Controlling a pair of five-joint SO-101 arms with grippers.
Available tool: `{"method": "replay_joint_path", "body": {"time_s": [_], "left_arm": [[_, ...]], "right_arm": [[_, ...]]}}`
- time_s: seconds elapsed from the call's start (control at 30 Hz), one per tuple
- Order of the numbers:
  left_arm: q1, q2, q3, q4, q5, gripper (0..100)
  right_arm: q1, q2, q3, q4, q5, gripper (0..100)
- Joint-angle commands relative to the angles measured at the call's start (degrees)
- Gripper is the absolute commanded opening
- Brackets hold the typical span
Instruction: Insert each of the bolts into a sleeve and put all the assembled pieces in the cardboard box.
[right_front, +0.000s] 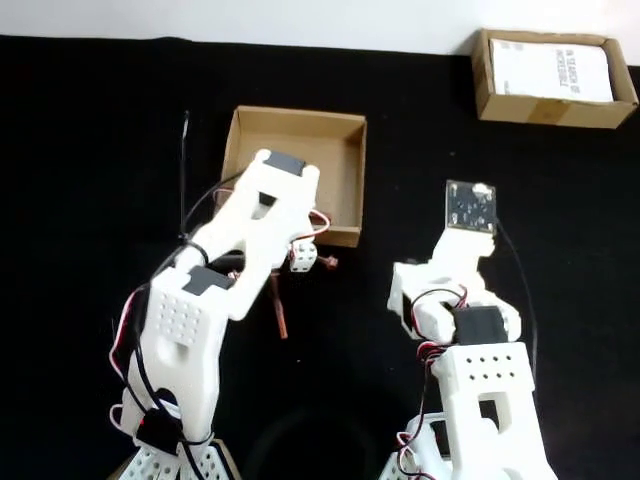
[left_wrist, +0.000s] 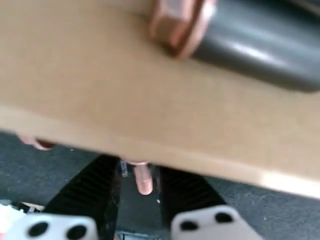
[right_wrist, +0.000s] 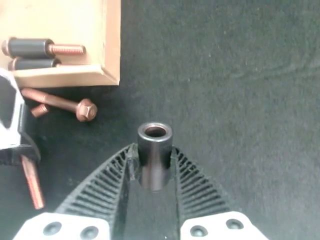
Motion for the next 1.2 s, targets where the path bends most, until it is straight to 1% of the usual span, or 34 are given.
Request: {"method": "replay_joint_path", "body": {"time_s": [0.0,0.1,0.23,0.33,0.43,0.53,0.63,0.73,0.8,0.87,1.03,1.17], "left_arm": [[-1.2,0.3,-5.1,2.5,0.1,1],[-1.2,0.1,-11.7,7.5,-0.1,1],[-2.2,-7.5,-12.9,7.6,-0.6,1],[-0.4,-16.4,-12.9,7.6,-5.2,1],[2.9,-27.5,-12.9,7.6,-9.4,1],[7.5,-38.9,-12.8,7.6,-13.7,1],[12.8,-48.4,-12.8,7.6,-17.3,1],[16.8,-54.5,-11.3,7.6,-18.3,1],[18.0,-56.2,-8.6,6.4,-18.2,1],[18.1,-56.9,-5.1,4.0,-18.1,1],[18.9,-58.8,-2.4,-0.7,-18.0,1],[23.3,-64.6,-2.1,-6.8,-18.5,1]], "right_arm": [[-0.1,-0.3,-1.1,-1.2,0.2,0.8],[0.0,-0.4,-3.3,-0.7,0.2,0.8],[-0.1,-3.6,-8.7,1.2,0.2,0.8],[-0.3,-9.9,-10.5,1.0,0.2,0.8],[-0.7,-18.0,-10.3,1.1,0.2,0.8],[-2.6,-26.2,-7.1,1.2,0.4,0.8],[-5.3,-34.9,-0.8,1.2,0.5,0.8],[-7.3,-43.9,6.7,1.0,0.6,0.8],[-8.5,-49.7,12.0,0.7,0.6,0.8],[-9.2,-52.5,15.9,0.8,0.6,0.8],[-9.2,-51.3,17.3,-2.6,0.6,0.8],[-9.4,-51.5,18.7,-4.4,0.6,0.8]]}}
